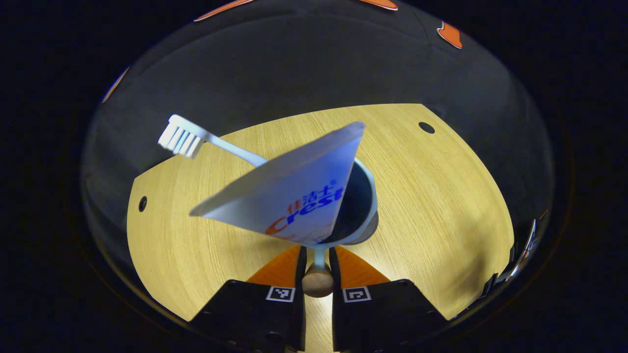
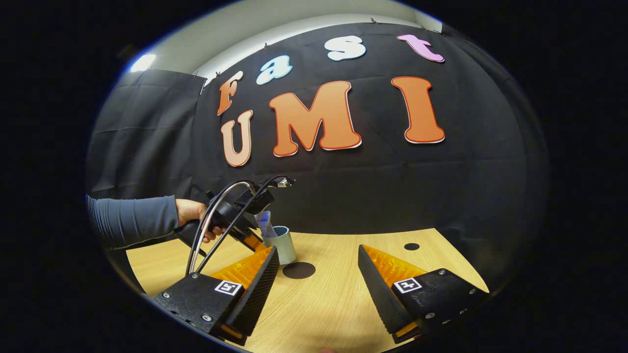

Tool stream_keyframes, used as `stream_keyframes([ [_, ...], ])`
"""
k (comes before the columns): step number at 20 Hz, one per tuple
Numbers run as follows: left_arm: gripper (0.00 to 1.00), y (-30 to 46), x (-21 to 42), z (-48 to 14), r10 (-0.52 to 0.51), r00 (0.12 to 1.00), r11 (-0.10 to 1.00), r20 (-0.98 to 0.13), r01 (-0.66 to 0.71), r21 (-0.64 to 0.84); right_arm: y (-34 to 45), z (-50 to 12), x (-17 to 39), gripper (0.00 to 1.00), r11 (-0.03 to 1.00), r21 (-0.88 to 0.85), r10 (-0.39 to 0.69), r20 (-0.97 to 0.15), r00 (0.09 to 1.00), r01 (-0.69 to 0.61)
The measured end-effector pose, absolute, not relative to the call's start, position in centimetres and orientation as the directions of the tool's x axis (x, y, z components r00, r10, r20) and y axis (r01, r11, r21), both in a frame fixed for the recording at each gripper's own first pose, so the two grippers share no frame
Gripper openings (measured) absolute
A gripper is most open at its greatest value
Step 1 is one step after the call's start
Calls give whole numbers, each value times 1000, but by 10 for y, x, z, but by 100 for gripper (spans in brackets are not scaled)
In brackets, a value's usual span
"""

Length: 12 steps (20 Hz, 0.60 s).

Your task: Put the toothbrush and toothpaste on the desktop into the cup, then pick up the cup and place it on the coaster on the desktop.

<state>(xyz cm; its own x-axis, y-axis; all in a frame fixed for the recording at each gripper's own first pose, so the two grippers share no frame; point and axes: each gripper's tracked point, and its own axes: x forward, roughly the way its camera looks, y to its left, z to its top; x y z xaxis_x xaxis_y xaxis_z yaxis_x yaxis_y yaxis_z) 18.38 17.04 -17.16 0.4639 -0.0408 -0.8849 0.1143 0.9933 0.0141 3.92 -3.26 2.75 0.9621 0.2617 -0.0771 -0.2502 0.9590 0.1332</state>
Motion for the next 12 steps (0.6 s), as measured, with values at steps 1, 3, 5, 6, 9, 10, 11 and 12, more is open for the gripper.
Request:
stream_keyframes([
  [1,21,171,184,-172,-47,460,993,-887,121,10,-36,26,38,96,960,130,258,-76,963,-247],
  [3,21,170,184,-170,-54,446,991,-893,130,5,-41,25,36,96,963,126,249,-77,965,-238],
  [5,21,171,185,-169,-57,434,991,-899,134,2,-45,22,36,96,965,128,240,-82,967,-229],
  [6,21,171,183,-169,-58,427,991,-902,134,0,-48,21,37,96,965,132,239,-86,967,-227],
  [9,21,172,183,-163,-57,419,991,-906,130,-2,-52,14,38,97,966,143,230,-104,968,-214],
  [10,21,170,183,-167,-52,421,991,-906,132,5,-54,12,38,96,966,147,228,-108,968,-211],
  [11,21,171,180,-165,-46,418,991,-907,131,10,-54,11,39,96,967,149,226,-111,968,-209],
  [12,25,170,179,-166,-47,422,991,-905,133,11,-54,11,39,96,967,150,224,-110,968,-207],
])
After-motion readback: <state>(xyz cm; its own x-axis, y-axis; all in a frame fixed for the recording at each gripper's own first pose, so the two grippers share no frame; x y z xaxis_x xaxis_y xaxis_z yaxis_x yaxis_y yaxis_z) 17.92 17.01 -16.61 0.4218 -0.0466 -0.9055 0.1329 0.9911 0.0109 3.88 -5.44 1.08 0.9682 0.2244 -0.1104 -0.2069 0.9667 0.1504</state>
